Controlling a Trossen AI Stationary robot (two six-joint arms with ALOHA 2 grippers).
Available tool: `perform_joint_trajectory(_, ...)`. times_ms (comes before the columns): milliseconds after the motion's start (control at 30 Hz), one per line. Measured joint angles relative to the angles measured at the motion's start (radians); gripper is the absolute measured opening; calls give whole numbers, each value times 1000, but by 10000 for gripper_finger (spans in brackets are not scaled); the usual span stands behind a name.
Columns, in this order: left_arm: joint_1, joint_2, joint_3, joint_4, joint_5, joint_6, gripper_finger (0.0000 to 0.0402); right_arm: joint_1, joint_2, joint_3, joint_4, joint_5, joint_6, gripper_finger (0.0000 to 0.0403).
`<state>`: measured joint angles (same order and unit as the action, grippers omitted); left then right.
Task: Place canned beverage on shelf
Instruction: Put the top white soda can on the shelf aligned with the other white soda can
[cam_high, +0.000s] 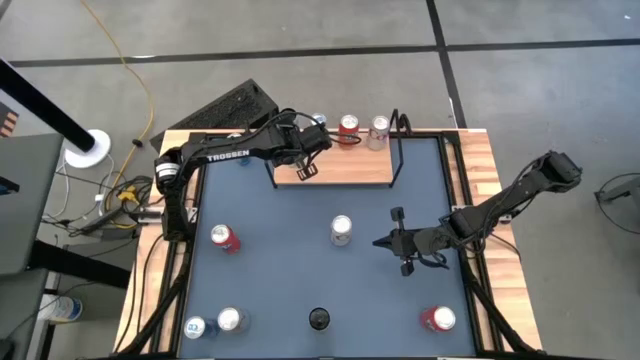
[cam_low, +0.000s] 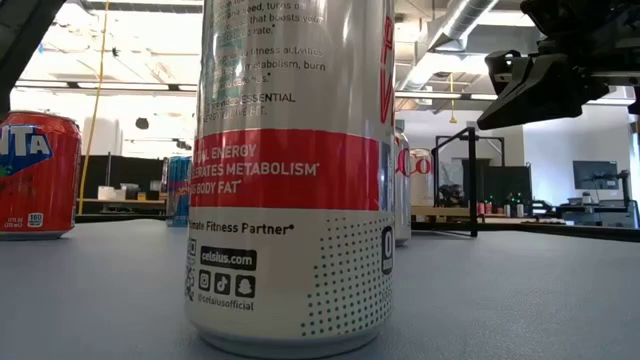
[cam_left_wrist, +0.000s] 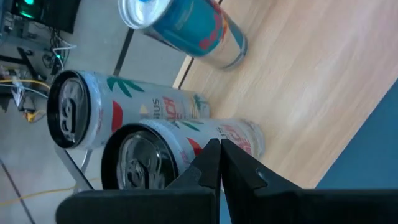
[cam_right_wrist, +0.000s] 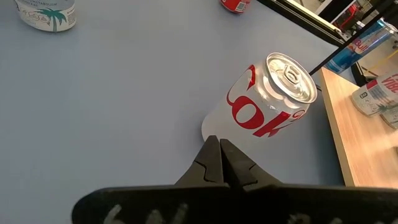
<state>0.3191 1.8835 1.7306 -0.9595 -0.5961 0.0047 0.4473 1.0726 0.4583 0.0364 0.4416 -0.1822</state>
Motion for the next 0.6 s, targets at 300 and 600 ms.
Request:
perform_joint_trajectory(300,-17,0,0,-48,5,-8,0,0,0,0,0,0,0,0)
perform_joint_trajectory(600,-24,0,0,-148,-52,-51,0,0,0,0,-1,0,0,0)
